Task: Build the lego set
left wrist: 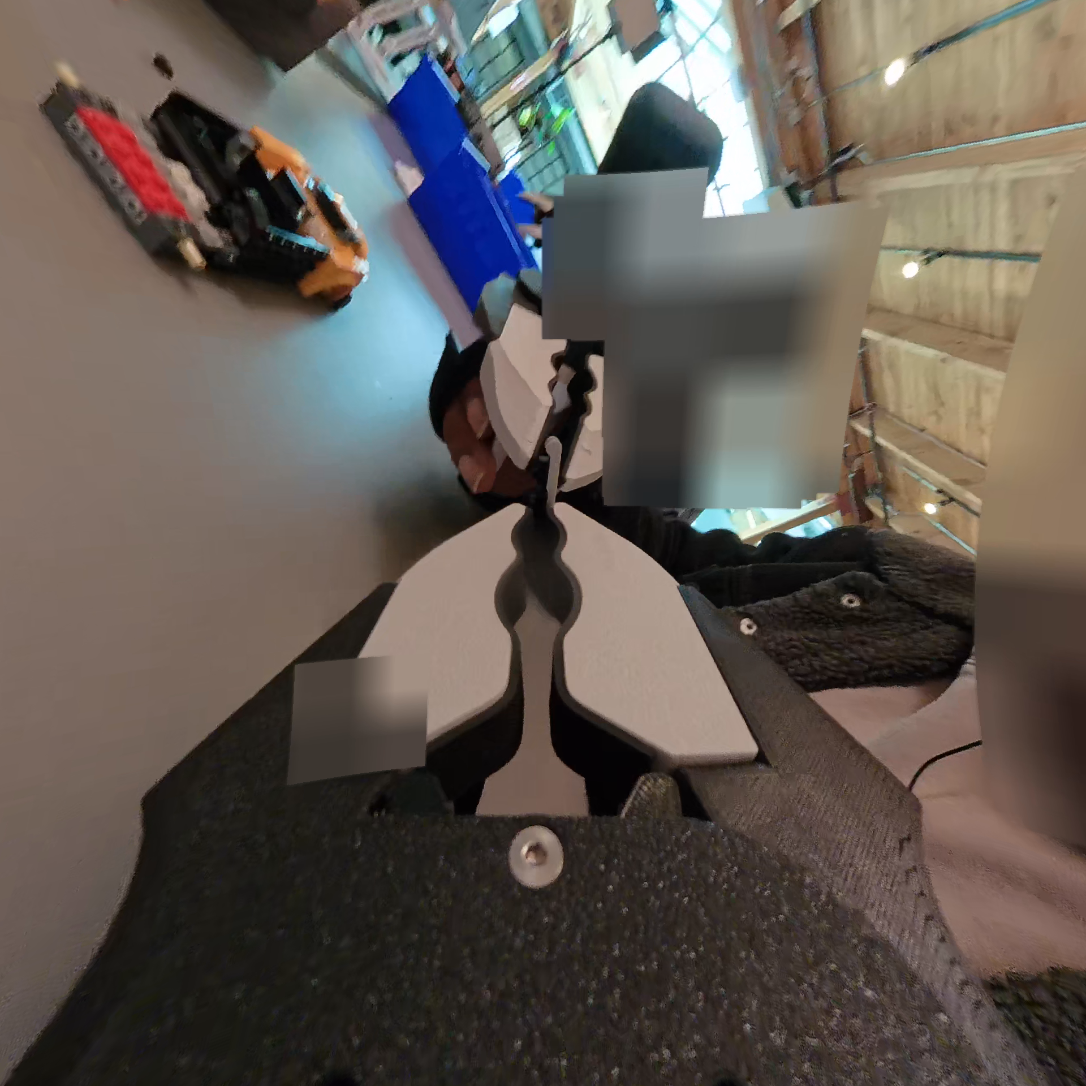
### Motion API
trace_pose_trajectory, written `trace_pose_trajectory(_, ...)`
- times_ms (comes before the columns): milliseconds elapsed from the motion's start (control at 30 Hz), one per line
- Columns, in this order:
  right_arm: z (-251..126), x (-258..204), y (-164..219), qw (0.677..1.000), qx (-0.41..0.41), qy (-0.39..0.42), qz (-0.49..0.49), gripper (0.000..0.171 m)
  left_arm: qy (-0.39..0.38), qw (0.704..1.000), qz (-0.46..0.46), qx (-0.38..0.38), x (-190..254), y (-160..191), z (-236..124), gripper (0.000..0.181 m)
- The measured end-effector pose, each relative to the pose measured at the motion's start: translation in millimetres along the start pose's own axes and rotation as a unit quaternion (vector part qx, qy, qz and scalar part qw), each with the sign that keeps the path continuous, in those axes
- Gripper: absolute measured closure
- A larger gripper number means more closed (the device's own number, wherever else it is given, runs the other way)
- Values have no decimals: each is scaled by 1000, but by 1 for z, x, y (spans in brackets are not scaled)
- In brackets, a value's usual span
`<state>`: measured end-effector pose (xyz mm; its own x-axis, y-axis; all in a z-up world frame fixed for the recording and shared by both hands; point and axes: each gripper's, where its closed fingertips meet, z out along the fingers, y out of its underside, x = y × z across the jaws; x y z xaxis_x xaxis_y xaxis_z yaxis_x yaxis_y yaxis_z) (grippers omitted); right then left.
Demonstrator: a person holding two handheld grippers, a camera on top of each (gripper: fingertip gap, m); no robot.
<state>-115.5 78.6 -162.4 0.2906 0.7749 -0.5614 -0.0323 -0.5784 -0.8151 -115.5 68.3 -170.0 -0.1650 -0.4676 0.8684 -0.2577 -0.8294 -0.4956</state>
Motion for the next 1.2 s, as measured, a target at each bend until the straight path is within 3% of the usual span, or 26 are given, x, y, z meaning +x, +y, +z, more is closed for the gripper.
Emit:
trace_pose_trajectory(333, -3, -6, -33, 991, 124, -15, 39, 163, 31, 995, 75, 65, 20, -19, -3, 171)
trace_pose_trajectory(533, 2, -5, -29, 992, 119, -18, 35, 164, 12, 992, 85, 92, 20, -31, -11, 181)
trace_pose_trajectory(933, 3, -4, -24, 994, 102, -14, 27, 164, -16, 990, 109, 91, 16, -34, -16, 181)
trace_pose_trajectory(1067, 5, -2, -19, 996, 84, -7, 25, 164, -30, 989, 135, 46, 13, -27, -16, 172)
trace_pose_trajectory(1200, 16, -2, 4, 1000, 7, -2, 20, 164, -59, 983, 172, -22, 6, -12, -15, 168)
